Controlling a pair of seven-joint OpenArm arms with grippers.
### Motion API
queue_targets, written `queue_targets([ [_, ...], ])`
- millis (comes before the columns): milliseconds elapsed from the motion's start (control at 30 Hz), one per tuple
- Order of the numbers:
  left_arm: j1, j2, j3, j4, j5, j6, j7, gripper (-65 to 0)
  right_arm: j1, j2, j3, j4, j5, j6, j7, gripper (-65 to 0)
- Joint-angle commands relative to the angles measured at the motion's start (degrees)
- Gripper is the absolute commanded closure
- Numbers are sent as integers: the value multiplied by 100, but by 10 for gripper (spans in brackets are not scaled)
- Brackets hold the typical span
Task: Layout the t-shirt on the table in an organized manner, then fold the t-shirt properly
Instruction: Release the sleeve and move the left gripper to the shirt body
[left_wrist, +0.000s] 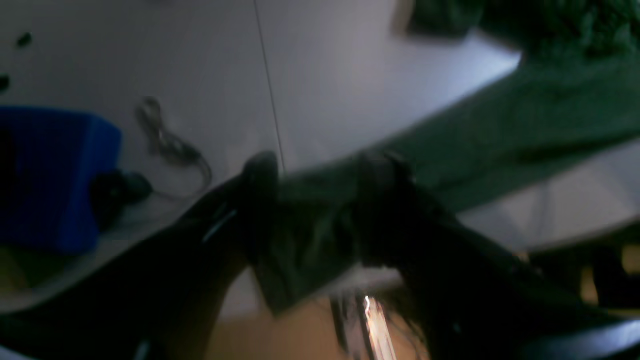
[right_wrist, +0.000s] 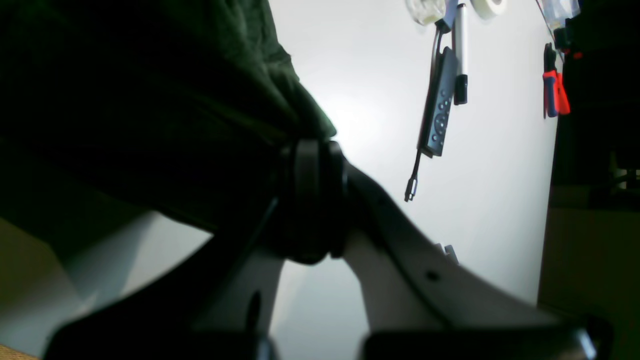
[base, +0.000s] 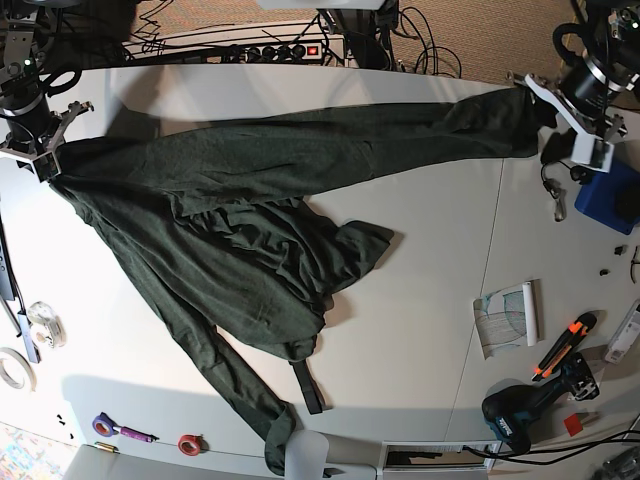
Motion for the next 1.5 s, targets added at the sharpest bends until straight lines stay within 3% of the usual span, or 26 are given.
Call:
queue_targets([
  [0, -4, -44, -39, 72, -114, -7, -332, -271, 0, 120, 66, 81, -11, -74, 164, 0],
  [100, -240, -7, -37, 72, -186, -31, -870, -271, 0, 120, 66, 81, -9, -74, 334, 0],
  [267, -894, -2, 208, -138, -278, 52, -883, -270, 0, 120, 66, 81, -9, -74, 402, 0],
  [333, -1075, -42, 662, -516, -184, 234, -905, -270, 0, 120, 66, 81, -9, -74, 402, 0],
  [600, -2505, -48, 2962, -2949, 717, 232, -1193, -271, -2, 120, 66, 81, -11, -74, 422, 0],
  [733, -3167, 13, 3602, -3397, 1082, 254, -1141, -271, -2, 120, 66, 81, -9, -74, 422, 0],
  [900, -3657, 81, 4205, -3757, 1296, 577, -1119, -271, 0, 120, 66, 81, -11, -72, 422, 0],
  [1233, -4656, 369, 4701, -5307, 1604, 654, -1316, -271, 0, 118, 66, 81, -9, -74, 446, 0],
  [1467, -4922, 557, 4701, -5643, 1333, 208, -1241, -271, 0, 118, 66, 81, -9, -74, 446, 0],
])
